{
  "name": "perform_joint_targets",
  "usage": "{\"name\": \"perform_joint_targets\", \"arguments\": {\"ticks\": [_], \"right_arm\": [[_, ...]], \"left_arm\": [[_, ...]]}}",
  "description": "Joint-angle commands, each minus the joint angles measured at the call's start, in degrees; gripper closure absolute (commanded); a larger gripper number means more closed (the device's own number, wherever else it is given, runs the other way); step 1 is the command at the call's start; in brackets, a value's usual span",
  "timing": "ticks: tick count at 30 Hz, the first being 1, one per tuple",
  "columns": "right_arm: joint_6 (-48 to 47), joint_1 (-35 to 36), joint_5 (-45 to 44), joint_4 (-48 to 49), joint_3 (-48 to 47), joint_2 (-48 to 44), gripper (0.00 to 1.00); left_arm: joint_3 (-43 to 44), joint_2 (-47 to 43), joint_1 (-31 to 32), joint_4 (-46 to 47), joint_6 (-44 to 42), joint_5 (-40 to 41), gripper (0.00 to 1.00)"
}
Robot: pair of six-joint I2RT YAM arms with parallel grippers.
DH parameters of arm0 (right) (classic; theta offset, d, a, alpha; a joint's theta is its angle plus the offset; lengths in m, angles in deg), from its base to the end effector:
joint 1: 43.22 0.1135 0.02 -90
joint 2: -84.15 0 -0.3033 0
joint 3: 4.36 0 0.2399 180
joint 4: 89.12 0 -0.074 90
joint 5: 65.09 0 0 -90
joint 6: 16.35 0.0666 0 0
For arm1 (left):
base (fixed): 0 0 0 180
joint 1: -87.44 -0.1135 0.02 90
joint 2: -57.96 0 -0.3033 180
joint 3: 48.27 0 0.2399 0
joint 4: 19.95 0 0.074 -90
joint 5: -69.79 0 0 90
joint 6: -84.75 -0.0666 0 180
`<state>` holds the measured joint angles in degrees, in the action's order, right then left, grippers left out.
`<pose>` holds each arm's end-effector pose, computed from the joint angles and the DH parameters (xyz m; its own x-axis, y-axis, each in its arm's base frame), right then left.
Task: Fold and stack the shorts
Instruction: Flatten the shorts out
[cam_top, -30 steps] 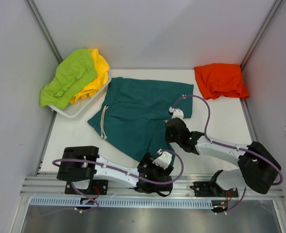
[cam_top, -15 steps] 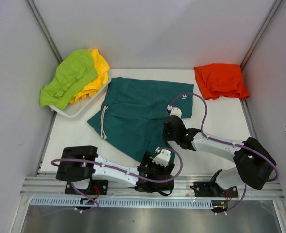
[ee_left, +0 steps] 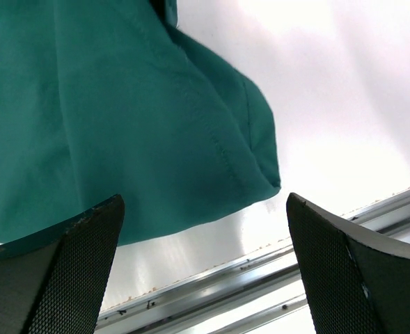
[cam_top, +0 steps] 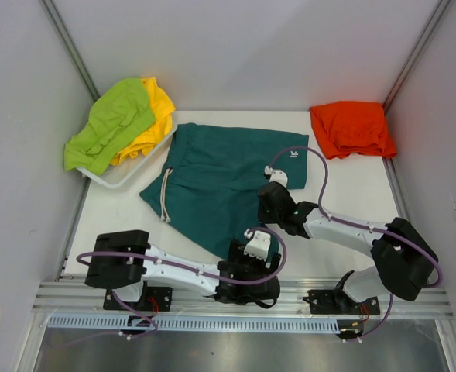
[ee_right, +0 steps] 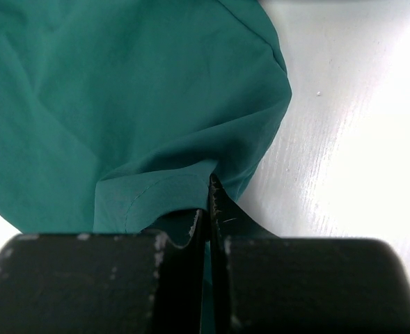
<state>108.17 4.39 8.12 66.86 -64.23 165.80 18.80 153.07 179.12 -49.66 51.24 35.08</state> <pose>0.2129 0.2047 0.2258 -0.7220 0.0138 -0.6918 -0.1968 0.9544 0.2245 0.0454 -0.3199 0.2082 -0.4716 0.1150 -0.8743 0.3420 0.9377 -0.0611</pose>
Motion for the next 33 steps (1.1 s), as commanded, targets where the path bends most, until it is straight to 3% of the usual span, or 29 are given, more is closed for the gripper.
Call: {"name": "perform_joint_targets", "arguments": {"ticks": [1,8,16,19,20,22,23,25,29,33], "right_arm": [[0.55,0.55,-0.25,-0.30,-2.60,0.53,1.00],[0.55,0.90,-0.34,-1.01,-3.39,0.53,1.00],[0.46,1.25,-0.96,-1.80,-3.83,-0.26,1.00],[0.37,1.25,-0.96,-1.89,-3.66,-0.70,1.00],[0.37,1.34,-0.96,-1.89,-3.66,-0.79,1.00],[0.37,1.25,-0.96,-2.06,-3.66,-0.88,1.00],[0.37,1.25,-0.96,-2.06,-3.66,-0.96,1.00],[0.55,1.25,-0.87,-1.89,-3.48,-1.14,1.00],[0.72,1.51,-0.78,-2.06,-3.22,-1.58,1.00],[0.81,1.69,-0.96,-2.06,-2.17,-2.63,1.00]], "left_arm": [[1.03,-0.98,-0.53,2.24,0.89,2.63,0.01],[0.60,-1.07,-1.24,7.58,-2.87,0.88,0.01],[4.11,4.73,-3.08,3.19,-1.03,-2.82,0.01],[3.85,5.00,-3.17,1.42,-0.06,-2.20,0.16],[2.89,4.65,-3.17,1.25,0.20,-2.03,0.29],[2.27,3.95,-3.17,1.16,0.90,-1.94,0.40],[1.74,3.77,-3.26,1.25,0.90,-1.94,0.52],[2.00,3.85,-3.52,0.55,0.99,-2.02,0.61],[1.48,3.86,-4.75,0.89,0.30,-3.86,1.00],[-0.80,2.02,-5.63,3.01,-1.20,-5.19,1.00]]}}
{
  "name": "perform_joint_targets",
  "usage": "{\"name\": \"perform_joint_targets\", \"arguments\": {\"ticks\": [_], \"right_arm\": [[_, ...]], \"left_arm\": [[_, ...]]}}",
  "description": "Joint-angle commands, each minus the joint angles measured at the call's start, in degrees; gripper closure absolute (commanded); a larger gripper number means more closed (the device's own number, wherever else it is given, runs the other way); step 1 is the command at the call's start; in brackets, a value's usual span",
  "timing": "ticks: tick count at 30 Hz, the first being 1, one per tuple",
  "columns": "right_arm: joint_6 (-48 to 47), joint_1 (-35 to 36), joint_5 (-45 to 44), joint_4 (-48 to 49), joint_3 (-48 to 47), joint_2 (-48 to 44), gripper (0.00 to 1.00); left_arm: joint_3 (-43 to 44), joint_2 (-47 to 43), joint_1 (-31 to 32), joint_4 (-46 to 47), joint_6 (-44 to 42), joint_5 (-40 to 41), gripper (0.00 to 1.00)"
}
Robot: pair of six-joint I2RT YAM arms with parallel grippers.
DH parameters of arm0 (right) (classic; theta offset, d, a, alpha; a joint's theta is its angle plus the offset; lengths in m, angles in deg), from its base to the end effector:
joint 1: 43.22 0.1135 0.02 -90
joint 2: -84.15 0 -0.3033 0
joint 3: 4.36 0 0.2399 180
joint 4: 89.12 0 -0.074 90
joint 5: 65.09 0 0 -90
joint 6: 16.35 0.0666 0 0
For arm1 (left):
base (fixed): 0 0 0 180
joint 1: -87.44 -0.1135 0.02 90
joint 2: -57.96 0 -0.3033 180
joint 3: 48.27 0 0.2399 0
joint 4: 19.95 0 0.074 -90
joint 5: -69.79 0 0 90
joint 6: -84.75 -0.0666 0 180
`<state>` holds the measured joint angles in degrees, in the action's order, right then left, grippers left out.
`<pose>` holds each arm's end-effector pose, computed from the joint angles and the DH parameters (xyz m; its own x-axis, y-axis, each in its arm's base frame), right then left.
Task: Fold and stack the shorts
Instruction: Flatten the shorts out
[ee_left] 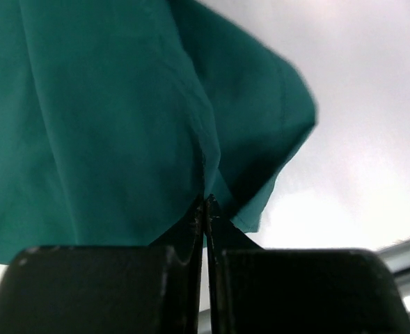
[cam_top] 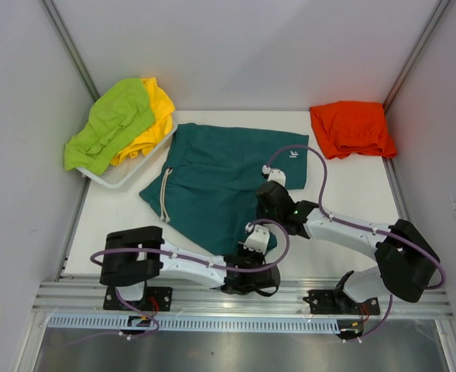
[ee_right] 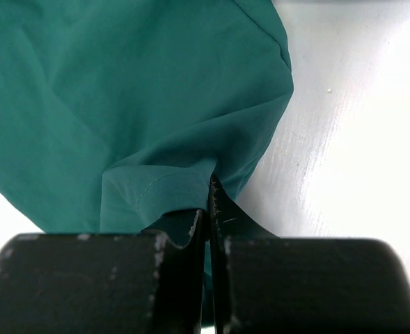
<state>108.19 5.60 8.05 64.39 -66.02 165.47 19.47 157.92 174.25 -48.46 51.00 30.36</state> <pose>0.2091 0.2097 0.2333 -0.7245 -0.0041 -0.6892 -0.2151 0.9514 0.2205 0.0699 -0.3289 0.1829 -0.5368 0.1410 -0.8319 0.3003 0.9533 -0.0322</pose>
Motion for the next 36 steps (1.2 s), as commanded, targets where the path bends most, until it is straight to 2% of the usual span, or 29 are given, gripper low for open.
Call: {"name": "perform_joint_targets", "arguments": {"ticks": [1,10,17,18,20,21,24,26,29,32,36], "right_arm": [[0.61,0.49,-1.07,0.58,-0.02,-2.83,1.00],[-0.61,0.05,-1.42,1.90,2.18,-3.54,1.00],[-2.81,0.31,-2.30,5.24,4.28,-2.57,0.99],[-3.16,0.57,-2.65,5.76,4.46,-2.57,0.94],[-3.61,0.84,-3.26,6.91,5.34,-2.66,0.75],[-3.61,0.84,-3.26,7.09,5.60,-2.83,0.60],[-2.56,1.02,-2.21,7.27,6.83,-4.75,0.41],[-2.29,1.02,-1.60,6.57,7.54,-6.43,0.34],[-1.94,1.02,-0.63,4.46,7.98,-10.64,0.27],[-1.50,1.10,1.39,1.38,7.98,-13.72,0.22],[-0.97,1.81,3.93,-0.64,10.43,-20.30,0.22]], "left_arm": [[-1.75,-3.37,-0.67,1.80,-1.40,-0.29,1.00],[-9.47,-16.53,-0.76,5.14,-5.44,-2.92,1.00],[-14.75,-28.83,-1.11,6.99,-9.66,-9.34,1.00],[-15.80,-30.08,-1.46,6.82,-10.01,-10.48,1.00],[-15.99,-32.36,-1.90,5.24,-10.11,-11.10,1.00],[-16.16,-34.20,-2.69,4.54,-10.28,-12.06,1.00],[-16.25,-36.50,-5.05,2.25,-10.46,-14.08,1.00],[-16.51,-36.86,-6.64,1.89,-10.28,-14.70,1.00],[-17.39,-36.77,-8.48,2.50,-10.28,-16.02,1.00],[-17.83,-36.33,-10.59,3.47,-10.81,-17.95,1.00],[-16.78,-35.36,-12.80,3.39,-11.16,-19.98,1.00]]}}
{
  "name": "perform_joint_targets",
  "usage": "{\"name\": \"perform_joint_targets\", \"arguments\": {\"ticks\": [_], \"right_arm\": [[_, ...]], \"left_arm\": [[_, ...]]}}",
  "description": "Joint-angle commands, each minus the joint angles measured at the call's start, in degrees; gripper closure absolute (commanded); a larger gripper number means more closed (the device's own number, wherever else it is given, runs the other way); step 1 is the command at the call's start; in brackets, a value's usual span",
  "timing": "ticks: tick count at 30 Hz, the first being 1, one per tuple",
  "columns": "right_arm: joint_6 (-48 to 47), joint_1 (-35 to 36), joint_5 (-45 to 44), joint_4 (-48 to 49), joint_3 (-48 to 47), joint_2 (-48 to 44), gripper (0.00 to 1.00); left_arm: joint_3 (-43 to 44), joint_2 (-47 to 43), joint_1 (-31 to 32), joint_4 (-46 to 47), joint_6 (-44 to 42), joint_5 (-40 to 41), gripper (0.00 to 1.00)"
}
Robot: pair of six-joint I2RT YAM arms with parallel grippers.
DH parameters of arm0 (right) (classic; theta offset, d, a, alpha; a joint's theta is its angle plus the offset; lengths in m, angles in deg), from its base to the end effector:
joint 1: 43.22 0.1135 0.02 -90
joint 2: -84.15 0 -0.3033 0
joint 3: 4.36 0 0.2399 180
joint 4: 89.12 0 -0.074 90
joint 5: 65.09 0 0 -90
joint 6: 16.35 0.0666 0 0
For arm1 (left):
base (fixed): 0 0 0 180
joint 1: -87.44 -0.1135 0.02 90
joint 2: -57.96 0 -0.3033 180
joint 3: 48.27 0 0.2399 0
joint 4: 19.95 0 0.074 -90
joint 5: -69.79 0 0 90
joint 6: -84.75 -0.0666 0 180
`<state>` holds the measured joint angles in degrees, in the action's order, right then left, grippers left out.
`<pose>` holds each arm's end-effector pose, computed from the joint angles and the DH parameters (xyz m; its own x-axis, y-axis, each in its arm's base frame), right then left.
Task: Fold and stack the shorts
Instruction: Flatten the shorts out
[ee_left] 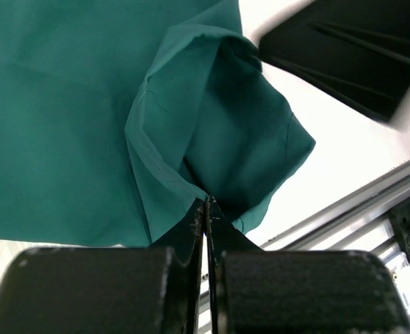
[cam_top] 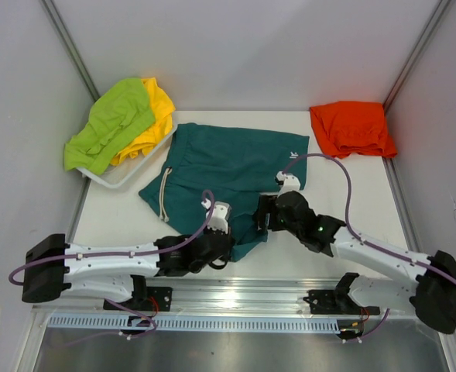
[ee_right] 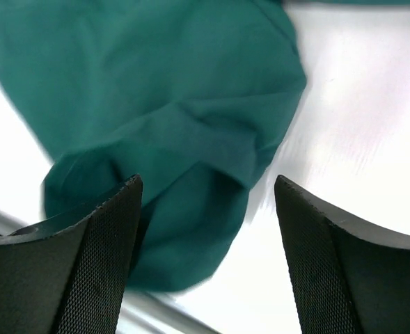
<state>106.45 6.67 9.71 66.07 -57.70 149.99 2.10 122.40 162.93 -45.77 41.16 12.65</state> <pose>0.1680 0.1723 0.2545 -0.6553 0.0335 -0.7546 -0.2959 0.9078 0.2973 0.0905 -0.2054 0.2455 -0.6242 -0.0163 -0.7811 0.3724 0.8727 -0.3158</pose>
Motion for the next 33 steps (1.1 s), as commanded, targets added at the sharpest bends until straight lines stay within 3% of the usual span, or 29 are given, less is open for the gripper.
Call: {"name": "perform_joint_targets", "arguments": {"ticks": [1,5,8,11,17,27,33], "right_arm": [[0.34,0.91,2.98,-2.07,2.90,-6.50,0.22],[-4.66,1.09,11.04,1.53,6.76,-14.32,0.23],[-9.74,3.54,17.83,3.82,7.12,-14.26,0.20],[-14.06,6.70,15.99,4.44,5.72,-13.11,0.19],[-20.48,8.21,20.90,8.91,5.71,-10.21,0.21],[-22.60,9.44,28.38,14.72,8.52,-9.33,0.30],[-22.43,11.54,28.38,15.86,10.28,-9.51,0.34]], "left_arm": [[0.51,0.15,-1.65,0.79,-1.59,-2.45,1.00],[1.38,-0.20,-3.93,0.52,-2.47,-5.43,1.00],[2.00,-0.72,-5.52,-0.62,-3.08,-7.98,1.00],[2.27,-1.60,-6.05,0.17,-4.75,-9.56,1.00],[2.80,-3.36,-6.75,-0.45,-5.46,-14.40,1.00],[2.97,-5.29,-7.98,0.08,-5.81,-17.13,1.00],[3.23,-4.94,-8.95,0.70,-5.72,-18.88,1.00]]}}
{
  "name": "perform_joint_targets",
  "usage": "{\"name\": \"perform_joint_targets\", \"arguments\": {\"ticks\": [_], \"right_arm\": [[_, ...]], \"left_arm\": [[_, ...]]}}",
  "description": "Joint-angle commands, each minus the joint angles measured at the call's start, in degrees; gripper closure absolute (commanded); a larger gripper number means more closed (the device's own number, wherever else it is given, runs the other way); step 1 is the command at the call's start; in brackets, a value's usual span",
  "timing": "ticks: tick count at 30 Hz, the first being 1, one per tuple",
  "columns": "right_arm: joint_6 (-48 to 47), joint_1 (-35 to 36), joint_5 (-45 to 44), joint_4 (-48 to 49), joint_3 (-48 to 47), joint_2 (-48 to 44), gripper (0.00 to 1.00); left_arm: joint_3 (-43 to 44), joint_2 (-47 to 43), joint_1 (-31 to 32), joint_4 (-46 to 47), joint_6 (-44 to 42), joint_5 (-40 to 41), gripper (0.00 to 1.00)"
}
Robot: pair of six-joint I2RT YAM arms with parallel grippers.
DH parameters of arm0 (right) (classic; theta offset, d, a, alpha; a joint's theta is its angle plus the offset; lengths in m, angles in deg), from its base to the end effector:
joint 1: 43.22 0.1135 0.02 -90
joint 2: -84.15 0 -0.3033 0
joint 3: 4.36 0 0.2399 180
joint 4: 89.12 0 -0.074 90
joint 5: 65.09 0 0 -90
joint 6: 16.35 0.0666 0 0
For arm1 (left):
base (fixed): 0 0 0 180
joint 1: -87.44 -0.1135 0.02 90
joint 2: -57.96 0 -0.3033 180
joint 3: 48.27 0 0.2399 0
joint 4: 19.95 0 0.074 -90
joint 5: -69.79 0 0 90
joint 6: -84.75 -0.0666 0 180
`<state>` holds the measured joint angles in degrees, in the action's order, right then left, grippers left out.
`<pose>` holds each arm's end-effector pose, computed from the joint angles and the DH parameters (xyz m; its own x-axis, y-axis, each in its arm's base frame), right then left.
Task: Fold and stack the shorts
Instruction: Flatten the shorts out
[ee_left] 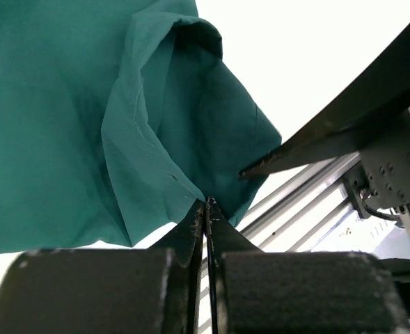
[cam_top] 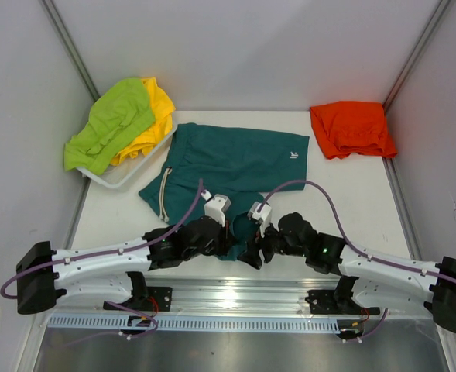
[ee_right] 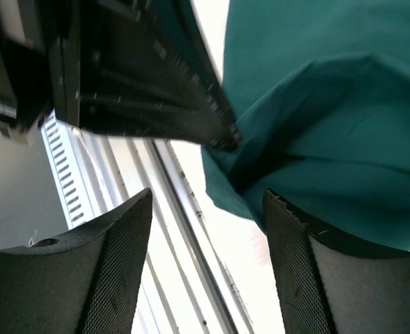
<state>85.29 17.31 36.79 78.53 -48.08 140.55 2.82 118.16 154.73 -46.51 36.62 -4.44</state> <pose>0.0925 0.1916 0.2546 -0.3943 -0.2964 -0.8699 -0.8823 0.3868 0.2681 0.1010 -0.1944 0.2582 -0.7033 0.0166 -0.7107 0.4473 0.7874 -0.4242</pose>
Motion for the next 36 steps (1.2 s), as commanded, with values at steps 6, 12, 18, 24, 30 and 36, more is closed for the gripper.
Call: {"name": "perform_joint_targets", "arguments": {"ticks": [6,12,18,24,30,36], "right_arm": [[-0.65,4.06,-1.85,4.55,1.81,0.81,0.37],[-0.13,5.82,-6.25,5.60,2.69,0.64,0.73],[0.05,7.40,-11.17,5.78,2.69,-0.33,1.00],[-0.74,8.55,-11.88,5.43,2.51,-0.42,1.00],[-1.27,9.25,-13.46,5.25,2.34,-0.42,1.00],[-1.88,9.69,-13.98,4.46,1.64,-0.50,1.00]], "left_arm": [[2.52,-0.18,-1.37,2.14,-1.00,-3.46,1.00],[2.69,0.61,-1.81,2.85,-0.03,-5.74,1.00],[3.74,2.46,-2.07,0.13,1.55,-6.19,1.00],[4.54,3.87,-2.95,-2.60,3.22,-7.24,0.94],[4.45,4.31,-4.18,-2.25,3.84,-10.58,0.45],[5.15,4.39,-4.36,-3.74,3.66,-11.11,0.09]]}}
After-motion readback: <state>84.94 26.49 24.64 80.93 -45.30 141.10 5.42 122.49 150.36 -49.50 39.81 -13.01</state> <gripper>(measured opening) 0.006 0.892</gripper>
